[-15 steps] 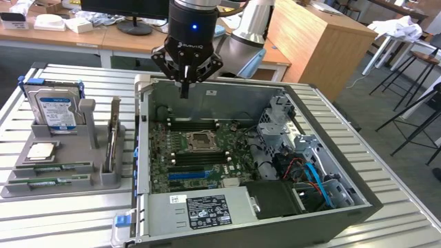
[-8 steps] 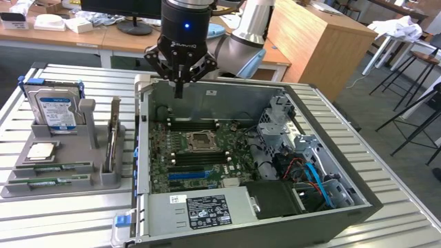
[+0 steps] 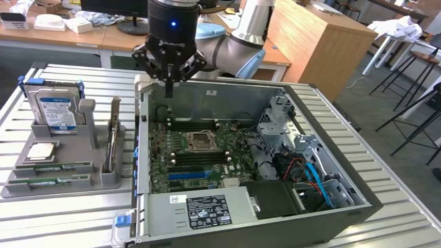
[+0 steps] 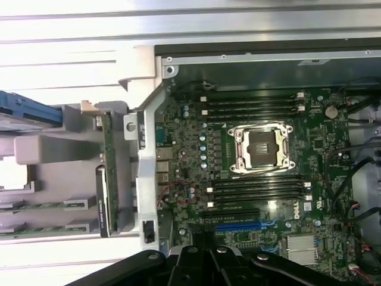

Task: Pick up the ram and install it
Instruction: 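Reach for the ram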

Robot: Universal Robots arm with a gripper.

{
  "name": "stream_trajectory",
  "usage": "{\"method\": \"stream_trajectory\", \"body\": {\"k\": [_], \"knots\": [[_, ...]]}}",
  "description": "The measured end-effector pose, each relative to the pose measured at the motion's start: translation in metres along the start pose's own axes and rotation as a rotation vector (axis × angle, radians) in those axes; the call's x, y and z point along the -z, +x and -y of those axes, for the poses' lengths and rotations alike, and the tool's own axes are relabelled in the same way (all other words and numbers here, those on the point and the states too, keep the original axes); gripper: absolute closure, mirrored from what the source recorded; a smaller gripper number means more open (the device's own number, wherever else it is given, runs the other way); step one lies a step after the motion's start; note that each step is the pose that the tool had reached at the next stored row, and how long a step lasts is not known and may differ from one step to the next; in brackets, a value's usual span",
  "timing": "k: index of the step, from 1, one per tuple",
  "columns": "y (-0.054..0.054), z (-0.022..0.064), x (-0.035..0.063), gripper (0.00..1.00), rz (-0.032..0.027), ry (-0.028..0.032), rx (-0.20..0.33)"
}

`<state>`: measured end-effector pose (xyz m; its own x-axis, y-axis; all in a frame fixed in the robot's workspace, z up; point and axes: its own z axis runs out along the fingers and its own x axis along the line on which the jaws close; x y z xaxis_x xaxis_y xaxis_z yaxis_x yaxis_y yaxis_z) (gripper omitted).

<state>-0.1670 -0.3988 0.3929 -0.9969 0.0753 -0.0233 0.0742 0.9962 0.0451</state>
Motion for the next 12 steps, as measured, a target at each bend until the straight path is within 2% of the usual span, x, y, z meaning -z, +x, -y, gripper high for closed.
{"method": "stream_trajectory", "body": {"k": [12], "knots": [[0.037, 0.0028, 0.0005, 0.90, 0.0000, 0.0001, 0.000]]}}
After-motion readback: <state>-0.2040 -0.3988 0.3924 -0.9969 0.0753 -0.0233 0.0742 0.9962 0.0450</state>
